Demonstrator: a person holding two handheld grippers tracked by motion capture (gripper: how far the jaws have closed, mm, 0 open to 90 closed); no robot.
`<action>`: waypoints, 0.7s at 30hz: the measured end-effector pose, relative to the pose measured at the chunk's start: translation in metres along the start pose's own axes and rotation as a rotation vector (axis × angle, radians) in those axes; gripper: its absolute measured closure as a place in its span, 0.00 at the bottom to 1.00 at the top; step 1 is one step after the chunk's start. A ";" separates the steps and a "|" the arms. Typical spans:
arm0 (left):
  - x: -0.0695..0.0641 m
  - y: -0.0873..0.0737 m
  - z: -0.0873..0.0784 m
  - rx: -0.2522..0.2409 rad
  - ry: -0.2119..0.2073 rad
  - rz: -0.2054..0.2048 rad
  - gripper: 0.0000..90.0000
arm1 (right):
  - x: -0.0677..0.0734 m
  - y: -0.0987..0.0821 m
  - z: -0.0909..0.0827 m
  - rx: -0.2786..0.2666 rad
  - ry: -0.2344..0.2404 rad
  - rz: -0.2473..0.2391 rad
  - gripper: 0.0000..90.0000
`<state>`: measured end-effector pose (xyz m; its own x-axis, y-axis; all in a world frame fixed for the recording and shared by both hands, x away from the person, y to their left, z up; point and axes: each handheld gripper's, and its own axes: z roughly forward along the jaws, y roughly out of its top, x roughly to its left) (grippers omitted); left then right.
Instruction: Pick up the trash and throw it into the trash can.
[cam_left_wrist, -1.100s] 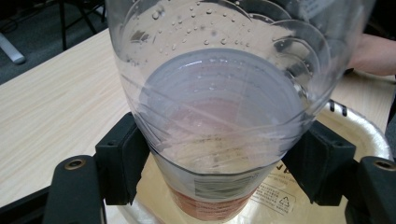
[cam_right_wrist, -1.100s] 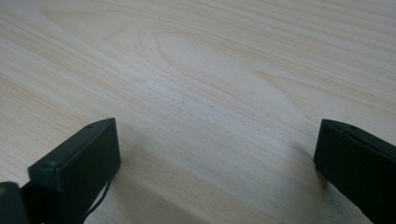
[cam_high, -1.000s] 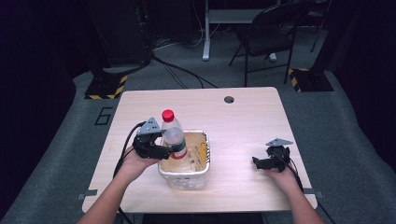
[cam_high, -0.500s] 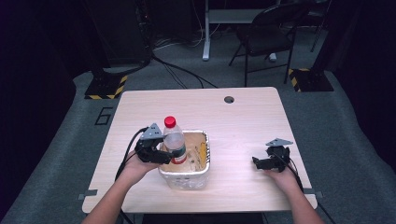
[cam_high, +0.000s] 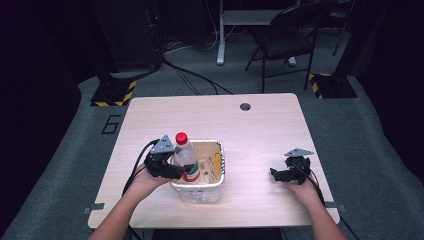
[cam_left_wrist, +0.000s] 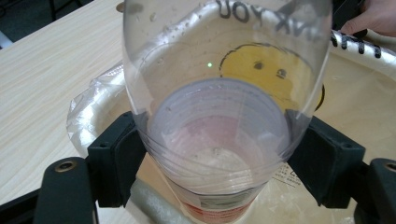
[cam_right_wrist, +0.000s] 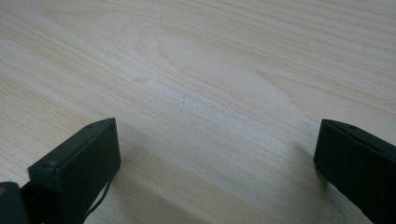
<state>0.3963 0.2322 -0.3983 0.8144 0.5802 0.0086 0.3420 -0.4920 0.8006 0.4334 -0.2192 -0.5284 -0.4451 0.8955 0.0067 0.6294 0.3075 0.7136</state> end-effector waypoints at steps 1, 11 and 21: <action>0.000 0.000 -0.001 -0.003 0.001 -0.001 0.25 | 0.000 0.000 0.000 0.000 0.000 0.000 0.00; 0.005 -0.002 -0.025 -0.062 0.034 -0.009 0.21 | -0.001 0.000 0.000 -0.001 0.003 -0.005 0.00; 0.022 -0.009 -0.046 -0.079 0.100 -0.039 0.22 | -0.001 0.000 0.000 -0.001 0.006 -0.009 0.00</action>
<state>0.3896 0.2789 -0.3778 0.7493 0.6614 0.0327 0.3313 -0.4172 0.8463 0.4341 -0.2198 -0.5285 -0.4542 0.8909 0.0042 0.6247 0.3151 0.7145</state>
